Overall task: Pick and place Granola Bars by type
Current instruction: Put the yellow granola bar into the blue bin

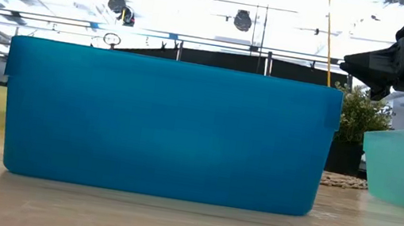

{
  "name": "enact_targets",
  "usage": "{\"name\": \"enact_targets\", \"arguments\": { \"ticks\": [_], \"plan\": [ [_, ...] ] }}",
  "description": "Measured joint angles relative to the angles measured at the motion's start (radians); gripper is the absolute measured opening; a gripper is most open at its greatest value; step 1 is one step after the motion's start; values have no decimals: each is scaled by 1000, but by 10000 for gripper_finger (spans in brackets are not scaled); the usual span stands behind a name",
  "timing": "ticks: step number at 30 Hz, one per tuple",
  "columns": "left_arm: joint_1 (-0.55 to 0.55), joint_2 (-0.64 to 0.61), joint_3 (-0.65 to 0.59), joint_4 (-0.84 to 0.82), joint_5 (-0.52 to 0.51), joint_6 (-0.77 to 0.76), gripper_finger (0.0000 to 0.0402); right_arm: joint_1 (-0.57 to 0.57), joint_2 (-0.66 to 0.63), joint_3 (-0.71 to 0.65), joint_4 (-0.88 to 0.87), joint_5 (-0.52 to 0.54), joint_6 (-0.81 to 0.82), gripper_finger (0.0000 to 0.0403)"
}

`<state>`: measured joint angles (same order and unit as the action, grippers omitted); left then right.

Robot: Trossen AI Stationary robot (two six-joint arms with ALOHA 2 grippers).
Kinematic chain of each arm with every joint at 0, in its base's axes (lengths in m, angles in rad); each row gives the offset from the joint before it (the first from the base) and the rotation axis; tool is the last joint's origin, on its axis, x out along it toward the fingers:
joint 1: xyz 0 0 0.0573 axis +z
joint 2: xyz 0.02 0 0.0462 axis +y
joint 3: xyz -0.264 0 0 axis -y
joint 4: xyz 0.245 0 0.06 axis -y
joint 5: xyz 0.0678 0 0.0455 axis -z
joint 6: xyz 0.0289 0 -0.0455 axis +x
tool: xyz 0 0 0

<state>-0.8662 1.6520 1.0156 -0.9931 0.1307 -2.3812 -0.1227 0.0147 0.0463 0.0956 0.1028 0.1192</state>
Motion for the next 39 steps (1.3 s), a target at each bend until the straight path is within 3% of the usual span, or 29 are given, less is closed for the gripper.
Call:
{"name": "enact_targets", "arguments": {
  "ticks": [15, 32, 39],
  "plan": [
    [-9, -3, -143, 175, 51, 9, 179, 0, 0, 0, 0, 0, 0, 100],
    [-18, -2, -148, 188, -100, 80, 177, 0, 0, 0, 0, 0, 0, 100],
    [-18, -2, -148, 193, -124, 108, 112, 0, 0, 0, 0, 0, 0, 100]
  ]
}}
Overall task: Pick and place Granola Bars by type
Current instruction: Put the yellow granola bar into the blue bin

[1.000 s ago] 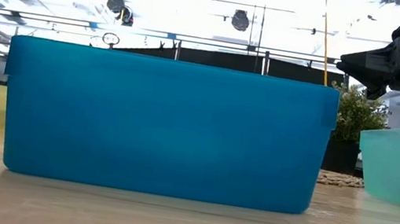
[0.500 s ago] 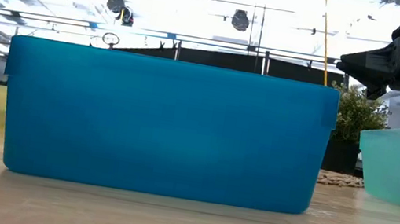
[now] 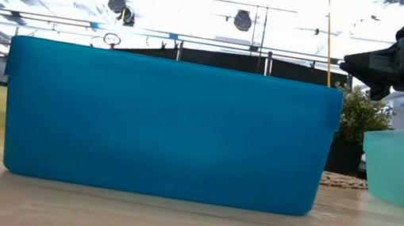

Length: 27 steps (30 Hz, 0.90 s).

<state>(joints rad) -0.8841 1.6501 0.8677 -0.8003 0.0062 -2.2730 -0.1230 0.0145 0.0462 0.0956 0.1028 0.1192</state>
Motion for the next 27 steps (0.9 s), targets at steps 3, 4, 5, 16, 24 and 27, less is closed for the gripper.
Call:
{"name": "enact_targets", "arguments": {
  "ticks": [3, 4, 5, 16, 24, 27],
  "plan": [
    [0, 0, 0, -1, -15, 14, 72, 0, 0, 0, 0, 0, 0, 100],
    [0, 0, 0, -2, -19, 22, 60, 0, 0, 0, 0, 0, 0, 100],
    [0, 0, 0, -2, -24, 24, 49, 0, 0, 0, 0, 0, 0, 100],
    [12, 2, 3, -15, -118, 105, 23, 0, 0, 0, 0, 0, 0, 100],
    [75, -14, 43, -29, -220, 277, 15, 0, 0, 0, 0, 0, 0, 100],
    [99, -28, 79, -70, -237, 331, 15, 0, 0, 0, 0, 0, 0, 100]
  ]
}}
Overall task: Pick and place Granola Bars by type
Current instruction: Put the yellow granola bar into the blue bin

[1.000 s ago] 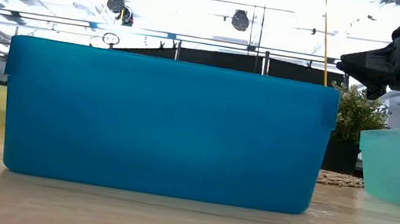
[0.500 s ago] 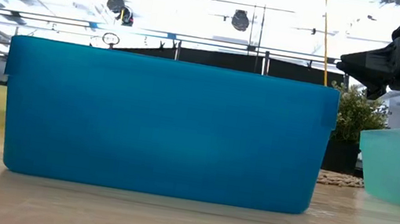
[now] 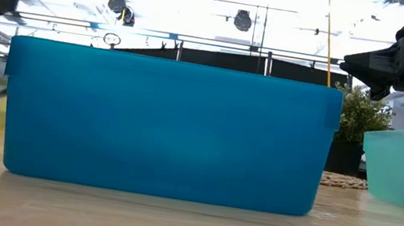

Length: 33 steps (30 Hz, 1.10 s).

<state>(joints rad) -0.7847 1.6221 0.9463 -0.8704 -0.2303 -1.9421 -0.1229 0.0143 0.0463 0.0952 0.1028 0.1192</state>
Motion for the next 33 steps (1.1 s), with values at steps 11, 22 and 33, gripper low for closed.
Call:
{"name": "enact_targets", "arguments": {
  "ticks": [11, 22, 33],
  "plan": [
    [112, -21, 174, -67, -118, 352, 14, 0, 0, 0, -1, 0, 0, 100],
    [260, -22, 327, 65, -292, 947, 13, 0, 0, 0, -1, 0, 0, 100],
    [427, -22, 286, 336, -188, 1352, 12, 0, 0, 0, -1, 0, 0, 100]
  ]
}}
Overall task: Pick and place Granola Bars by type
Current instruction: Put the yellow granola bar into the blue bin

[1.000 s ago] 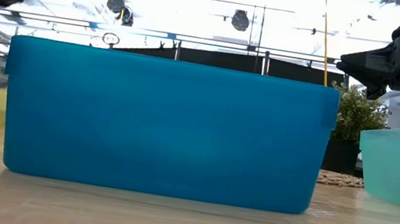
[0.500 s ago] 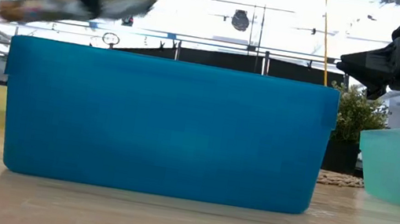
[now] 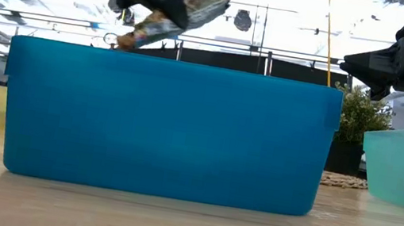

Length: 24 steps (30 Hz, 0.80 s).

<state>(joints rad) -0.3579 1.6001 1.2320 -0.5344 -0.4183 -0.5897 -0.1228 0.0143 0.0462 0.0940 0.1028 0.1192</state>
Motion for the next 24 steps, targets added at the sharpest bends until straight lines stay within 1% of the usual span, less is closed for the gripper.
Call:
{"name": "enact_targets", "arguments": {
  "ticks": [6, 10, 13, 18, 21, 23, 24],
  "plan": [
    [49, 0, 0, 90, 64, 131, 15, 0, 0, 0, 0, 0, 0, 100],
    [61, 0, 0, 150, 99, 215, 12, 0, 0, 0, 0, 0, 0, 100],
    [66, 0, 0, 164, 136, 258, 11, 0, 0, 0, 0, 0, 0, 100],
    [79, 20, -2, 145, 158, 280, 11, 0, 0, 0, 0, 0, 0, 100],
    [96, 49, 0, 143, 159, 262, 11, 0, 0, 0, 0, 0, 0, 100],
    [102, 64, -3, 96, 167, 243, 11, 0, 0, 0, 0, 0, 0, 100],
    [108, 79, -3, 102, 178, 237, 11, 0, 0, 0, -1, 0, 0, 100]
  ]
}}
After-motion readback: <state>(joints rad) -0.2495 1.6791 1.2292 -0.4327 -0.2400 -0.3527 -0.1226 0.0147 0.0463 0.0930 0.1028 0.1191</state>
